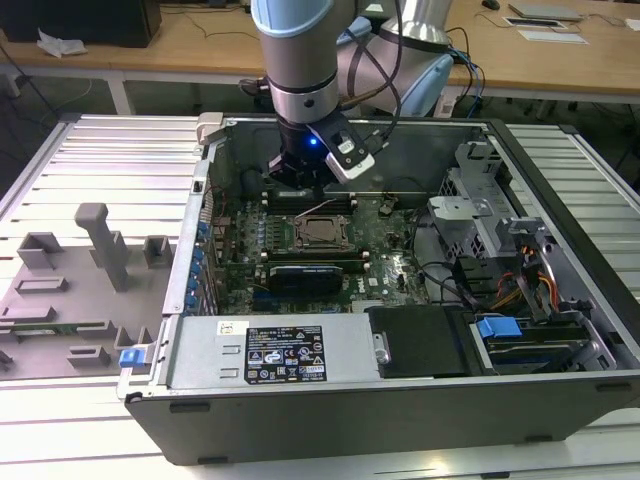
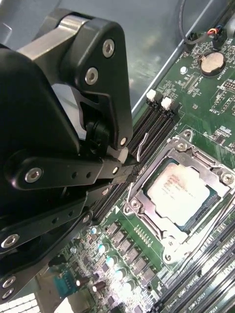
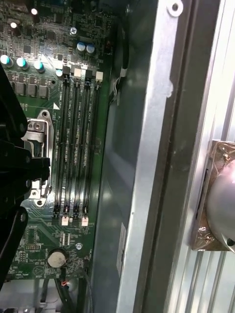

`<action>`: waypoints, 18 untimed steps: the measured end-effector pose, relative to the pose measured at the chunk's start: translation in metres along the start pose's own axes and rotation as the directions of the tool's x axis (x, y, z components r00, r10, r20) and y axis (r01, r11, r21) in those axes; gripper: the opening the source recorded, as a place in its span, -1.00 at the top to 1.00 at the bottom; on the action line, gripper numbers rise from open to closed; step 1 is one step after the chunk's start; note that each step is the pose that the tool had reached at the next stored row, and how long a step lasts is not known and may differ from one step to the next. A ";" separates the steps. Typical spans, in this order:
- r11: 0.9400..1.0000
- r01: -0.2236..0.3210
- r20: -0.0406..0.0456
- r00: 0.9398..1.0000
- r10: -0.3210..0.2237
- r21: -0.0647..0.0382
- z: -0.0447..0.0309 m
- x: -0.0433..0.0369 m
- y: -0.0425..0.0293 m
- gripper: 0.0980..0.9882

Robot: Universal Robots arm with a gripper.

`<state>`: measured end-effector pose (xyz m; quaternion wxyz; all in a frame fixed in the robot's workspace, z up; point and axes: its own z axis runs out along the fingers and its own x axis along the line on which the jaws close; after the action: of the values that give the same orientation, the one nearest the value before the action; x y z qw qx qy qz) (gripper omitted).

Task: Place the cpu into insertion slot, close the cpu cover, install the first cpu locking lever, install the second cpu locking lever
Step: 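Install the first cpu locking lever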

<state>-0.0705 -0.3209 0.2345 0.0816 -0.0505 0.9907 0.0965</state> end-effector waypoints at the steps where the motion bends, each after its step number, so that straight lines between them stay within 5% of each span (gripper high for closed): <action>1: 1.000 0.000 0.000 1.000 0.000 0.000 0.0021 -0.0008 0.0004 0.98; 7: 1.000 0.000 0.000 1.000 0.000 0.000 0.0064 -0.0077 0.0006 0.98; 18: 0.999 -0.041 0.012 0.999 0.041 0.007 0.0141 -0.0075 0.0084 0.98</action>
<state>-0.0619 -0.3092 0.2238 0.0857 -0.0293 0.9914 0.0947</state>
